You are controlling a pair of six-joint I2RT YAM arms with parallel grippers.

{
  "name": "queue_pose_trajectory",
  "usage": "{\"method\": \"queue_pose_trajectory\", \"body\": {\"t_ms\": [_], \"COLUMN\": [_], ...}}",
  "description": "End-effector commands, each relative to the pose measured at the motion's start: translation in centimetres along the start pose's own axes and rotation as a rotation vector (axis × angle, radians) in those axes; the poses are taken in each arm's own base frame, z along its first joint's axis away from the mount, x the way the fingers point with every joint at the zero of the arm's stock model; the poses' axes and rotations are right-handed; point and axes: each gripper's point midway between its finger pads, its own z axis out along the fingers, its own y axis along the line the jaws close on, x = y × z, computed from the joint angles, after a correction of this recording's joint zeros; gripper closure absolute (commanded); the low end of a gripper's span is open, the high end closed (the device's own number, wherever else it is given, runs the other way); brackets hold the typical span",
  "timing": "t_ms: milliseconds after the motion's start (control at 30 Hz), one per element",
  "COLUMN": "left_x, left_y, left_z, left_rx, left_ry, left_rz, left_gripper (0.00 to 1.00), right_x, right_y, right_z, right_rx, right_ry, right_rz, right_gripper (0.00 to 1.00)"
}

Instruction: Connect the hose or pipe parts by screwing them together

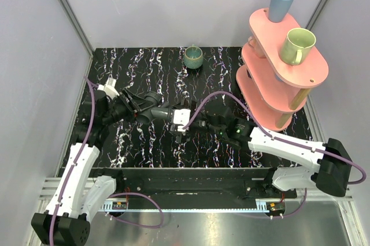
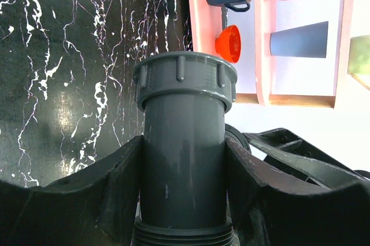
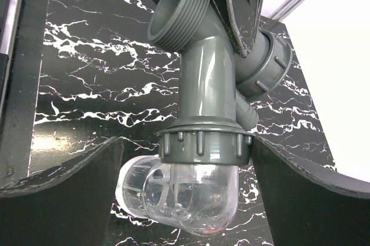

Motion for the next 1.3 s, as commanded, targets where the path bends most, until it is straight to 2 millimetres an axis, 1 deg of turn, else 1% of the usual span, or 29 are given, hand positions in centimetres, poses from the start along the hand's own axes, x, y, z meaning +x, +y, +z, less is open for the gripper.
{"method": "queue_pose_trajectory", "body": {"t_ms": [0,100,300,400,500,600,633,667,700,733,767,800,833,867,900,933,967,1000,1033,1067,1100,1133,1167,1200,1233,1267], "left_x": [-1.1,-1.1,-1.2,-1.2,-1.3,-1.5,-1.5,-1.4,-1.5,-0.7,-0.6,-0.7,0.0,0.3,0.5,1.3,1.4,1.4,1.6,1.7,1.6,1.7,1.8,1.7,1.6,1.6], "left_y": [-5.2,-5.4,-5.5,-5.8,-6.2,-6.8,-7.0,-7.2,-8.1,-8.1,-8.2,-9.0,-8.7,-8.8,-9.4,-9.0,-9.0,-9.2,-8.7,-8.8,-9.0,-8.9,-8.9,-9.0,-9.0,-9.0], "left_z": [-1.8,-1.9,-1.9,-2.0,-2.3,-2.8,-3.2,-3.4,-4.0,-4.5,-4.8,-5.3,-5.3,-5.4,-5.6,-5.3,-5.3,-5.4,-5.2,-5.3,-5.5,-5.5,-5.6,-5.6,-5.6,-5.5], "left_rx": [0.169,0.181,0.198,0.224,0.247,0.274,0.289,0.307,0.36,0.399,0.424,0.474,0.5,0.524,0.565,0.587,0.603,0.625,0.626,0.638,0.653,0.66,0.668,0.67,0.667,0.667], "left_ry": [-0.047,-0.051,-0.06,-0.074,-0.087,-0.121,-0.14,-0.149,-0.177,-0.182,-0.206,-0.245,-0.229,-0.222,-0.225,-0.182,-0.181,-0.194,-0.2,-0.206,-0.227,-0.232,-0.235,-0.239,-0.24,-0.237], "left_rz": [0.034,0.035,0.051,0.063,0.084,0.16,0.224,0.265,0.337,0.421,0.456,0.504,0.522,0.545,0.582,0.581,0.594,0.618,0.619,0.629,0.648,0.654,0.661,0.663,0.659,0.653], "left_gripper": [1.0,1.0,1.0,1.0,1.0,1.0,1.0,1.0,1.0,1.0,1.0,1.0,1.0,1.0,1.0,1.0,1.0,1.0,1.0,1.0,1.0,1.0,1.0,1.0,1.0,1.0], "right_x": [0.1,0.7,1.1,0.8,0.6,-0.2,-0.6,-1.4,-1.6,-2.2,-2.6,-2.8,-3.3,-3.5,-4.0,-4.0,-4.5,-4.5,-4.8,-4.8,-4.3,-4.5,-4.0,-3.5,-3.3,-3.1], "right_y": [1.0,1.2,2.0,2.2,2.1,1.6,1.2,0.8,-0.1,-0.7,-1.0,-1.4,-1.9,-2.1,-1.7,-3.4,-3.5,-3.3,-4.4,-4.6,-4.4,-4.8,-5.5,-5.4,-5.5,-5.6], "right_z": [1.3,1.8,2.5,2.6,2.6,2.5,2.5,2.4,2.2,2.1,1.9,1.7,1.6,1.4,1.2,0.7,0.4,0.2,-0.4,-0.6,-0.5,-0.6,-0.7,-0.5,-0.5,-0.6], "right_rx": [-0.036,-0.045,-0.069,-0.069,-0.058,-0.035,-0.024,-0.011,0.003,0.009,0.0,-0.019,-0.022,-0.034,-0.1,-0.091,-0.127,-0.182,-0.189,-0.207,-0.242,-0.254,-0.243,-0.255,-0.252,-0.243], "right_ry": [0.013,0.027,0.021,0.006,-0.013,-0.039,-0.055,-0.085,-0.101,-0.124,-0.139,-0.153,-0.173,-0.184,-0.208,-0.256,-0.28,-0.293,-0.329,-0.336,-0.327,-0.323,-0.316,-0.303,-0.294,-0.293], "right_rz": [0.021,0.032,0.077,0.096,0.12,0.171,0.197,0.271,0.318,0.362,0.451,0.485,0.517,0.613,0.657,0.69,0.801,0.841,0.916,0.951,0.99,1.057,1.088,1.113,1.141,1.143], "right_gripper": [0.01,0.02,0.04,0.05,0.1,0.28,0.36,0.49,0.54,0.57,0.64,0.67,0.7,0.73,0.77,0.78,0.79,0.79,0.79,0.79,0.76,0.74,0.72,0.69,0.59,0.53]}}
